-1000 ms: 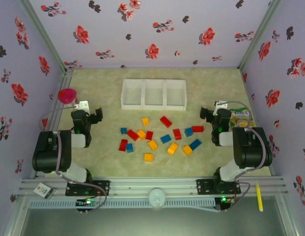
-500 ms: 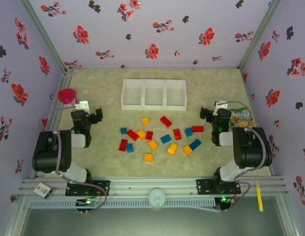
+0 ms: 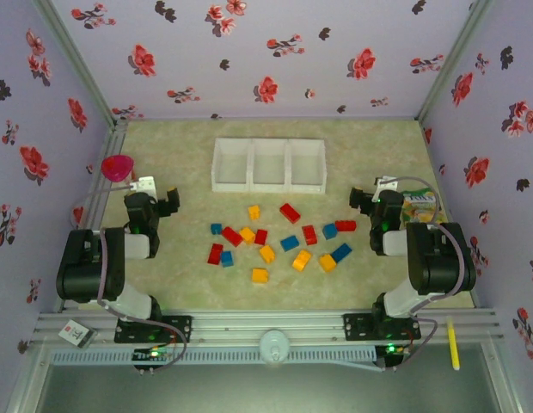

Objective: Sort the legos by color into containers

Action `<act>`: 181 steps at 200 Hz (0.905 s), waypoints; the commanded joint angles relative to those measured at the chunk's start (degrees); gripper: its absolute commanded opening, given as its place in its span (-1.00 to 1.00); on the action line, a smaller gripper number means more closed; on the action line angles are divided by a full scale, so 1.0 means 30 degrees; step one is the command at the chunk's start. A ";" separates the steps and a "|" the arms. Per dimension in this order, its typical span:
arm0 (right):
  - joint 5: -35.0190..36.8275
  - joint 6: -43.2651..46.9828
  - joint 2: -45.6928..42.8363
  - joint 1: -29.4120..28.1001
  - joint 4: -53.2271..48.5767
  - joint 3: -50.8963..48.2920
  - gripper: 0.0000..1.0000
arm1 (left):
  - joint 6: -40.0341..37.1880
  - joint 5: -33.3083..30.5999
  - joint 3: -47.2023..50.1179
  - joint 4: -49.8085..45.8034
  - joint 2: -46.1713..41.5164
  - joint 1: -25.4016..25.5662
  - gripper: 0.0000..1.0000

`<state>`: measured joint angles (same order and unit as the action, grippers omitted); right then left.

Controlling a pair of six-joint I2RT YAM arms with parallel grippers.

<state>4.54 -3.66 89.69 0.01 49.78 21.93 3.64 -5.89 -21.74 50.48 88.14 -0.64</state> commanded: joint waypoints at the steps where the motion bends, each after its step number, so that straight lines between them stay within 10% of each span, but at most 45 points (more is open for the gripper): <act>1: 0.0393 -0.0420 -0.0062 0.0055 0.0164 0.0233 0.99 | -0.0472 0.0111 -0.0259 0.0035 0.0089 0.0068 0.99; 65: 0.1984 -0.0870 -0.4751 0.0026 -0.3138 0.0096 0.99 | 0.0253 -0.1842 -0.0955 -0.4484 -0.4318 0.0065 0.99; 117: 0.3579 -0.3645 -1.3165 -0.1176 -1.6951 0.5956 0.99 | 0.4460 -0.2111 -0.4746 -1.3176 -1.2900 0.0344 0.99; 181: 0.0716 -0.4759 -1.1109 -0.6448 -2.4741 0.9667 0.90 | 0.5832 -0.0937 -1.0507 -2.0472 -1.1088 0.3766 0.99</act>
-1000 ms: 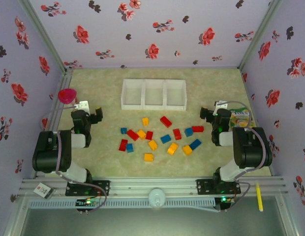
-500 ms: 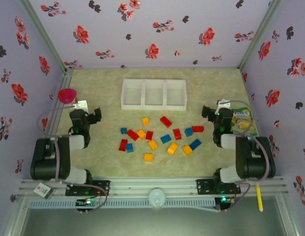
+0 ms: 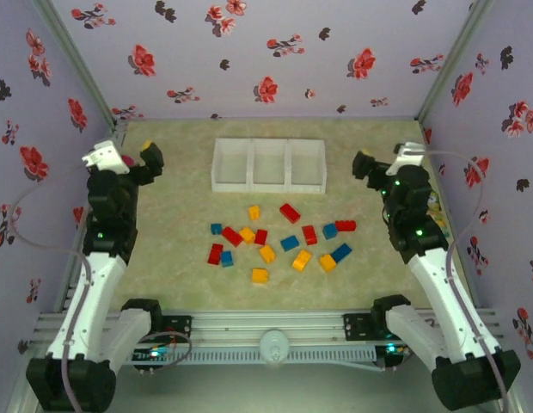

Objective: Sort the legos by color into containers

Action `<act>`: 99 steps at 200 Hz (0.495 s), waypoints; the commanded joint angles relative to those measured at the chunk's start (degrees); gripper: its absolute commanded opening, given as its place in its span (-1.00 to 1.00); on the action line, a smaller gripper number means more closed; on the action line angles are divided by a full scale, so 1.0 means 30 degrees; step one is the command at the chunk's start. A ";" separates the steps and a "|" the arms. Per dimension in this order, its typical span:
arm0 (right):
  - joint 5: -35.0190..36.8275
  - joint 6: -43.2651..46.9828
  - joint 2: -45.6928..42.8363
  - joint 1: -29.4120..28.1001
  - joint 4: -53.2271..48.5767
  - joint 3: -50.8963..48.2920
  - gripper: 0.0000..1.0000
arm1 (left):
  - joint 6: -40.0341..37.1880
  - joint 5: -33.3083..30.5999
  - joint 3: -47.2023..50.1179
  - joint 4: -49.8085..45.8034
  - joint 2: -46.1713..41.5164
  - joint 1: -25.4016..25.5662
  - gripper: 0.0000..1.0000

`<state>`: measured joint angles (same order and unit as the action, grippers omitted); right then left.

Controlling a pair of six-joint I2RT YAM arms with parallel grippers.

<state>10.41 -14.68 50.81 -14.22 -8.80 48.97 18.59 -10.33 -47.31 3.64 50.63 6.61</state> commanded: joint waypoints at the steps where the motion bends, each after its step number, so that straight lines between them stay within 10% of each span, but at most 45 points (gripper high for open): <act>1: -0.1244 -0.1087 0.1852 -0.1705 -0.5216 0.0655 0.90 | 0.0812 0.0542 -0.2042 -0.4940 0.1497 0.1432 0.99; 99: -0.0962 -0.3801 1.5013 -1.1290 -0.4123 0.7332 0.69 | 0.3508 -0.1652 -0.0769 -0.4376 0.5075 0.5688 0.99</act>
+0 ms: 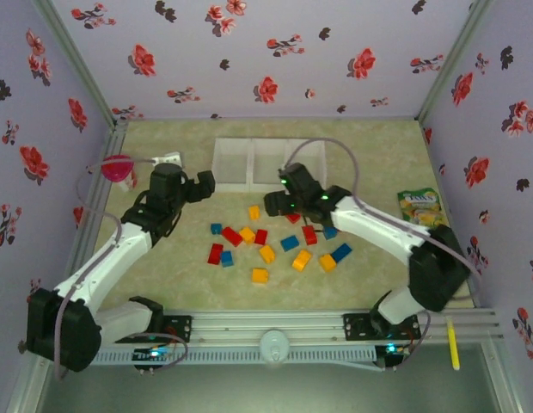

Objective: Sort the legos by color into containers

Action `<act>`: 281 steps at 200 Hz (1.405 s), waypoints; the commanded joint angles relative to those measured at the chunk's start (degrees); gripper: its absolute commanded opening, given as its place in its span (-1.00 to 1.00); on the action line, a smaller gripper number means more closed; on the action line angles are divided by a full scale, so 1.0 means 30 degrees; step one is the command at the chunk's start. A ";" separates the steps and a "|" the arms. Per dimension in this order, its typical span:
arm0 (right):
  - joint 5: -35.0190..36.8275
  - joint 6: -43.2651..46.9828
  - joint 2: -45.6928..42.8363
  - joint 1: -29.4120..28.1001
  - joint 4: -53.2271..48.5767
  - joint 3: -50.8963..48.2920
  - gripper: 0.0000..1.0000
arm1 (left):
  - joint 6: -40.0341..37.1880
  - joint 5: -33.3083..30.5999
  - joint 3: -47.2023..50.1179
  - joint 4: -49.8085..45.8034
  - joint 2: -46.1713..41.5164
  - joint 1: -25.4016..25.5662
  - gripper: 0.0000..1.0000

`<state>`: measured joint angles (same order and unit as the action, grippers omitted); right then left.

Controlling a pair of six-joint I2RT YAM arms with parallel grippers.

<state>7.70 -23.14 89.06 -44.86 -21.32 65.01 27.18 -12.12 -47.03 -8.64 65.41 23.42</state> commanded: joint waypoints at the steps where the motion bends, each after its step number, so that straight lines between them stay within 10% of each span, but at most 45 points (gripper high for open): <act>1: -0.0068 -0.0985 0.2387 -0.1103 0.0035 0.2080 0.69 | 0.0627 -0.1042 -0.0900 -0.0370 0.0175 0.0080 0.99; 174: -0.0119 -0.1194 0.8701 -0.1832 -0.1133 0.6118 0.30 | -0.1193 0.0202 -0.1411 -0.1133 -0.1880 0.0250 0.99; 281: 0.0812 -0.0466 0.8537 -0.1517 -0.1942 0.6791 -0.50 | -0.1146 0.0038 -0.1339 -0.1867 -0.2479 0.0255 0.99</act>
<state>8.05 -25.58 115.90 -49.91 -24.84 84.07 24.93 -11.97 -49.78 -12.29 59.29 23.79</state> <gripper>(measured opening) 0.306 0.997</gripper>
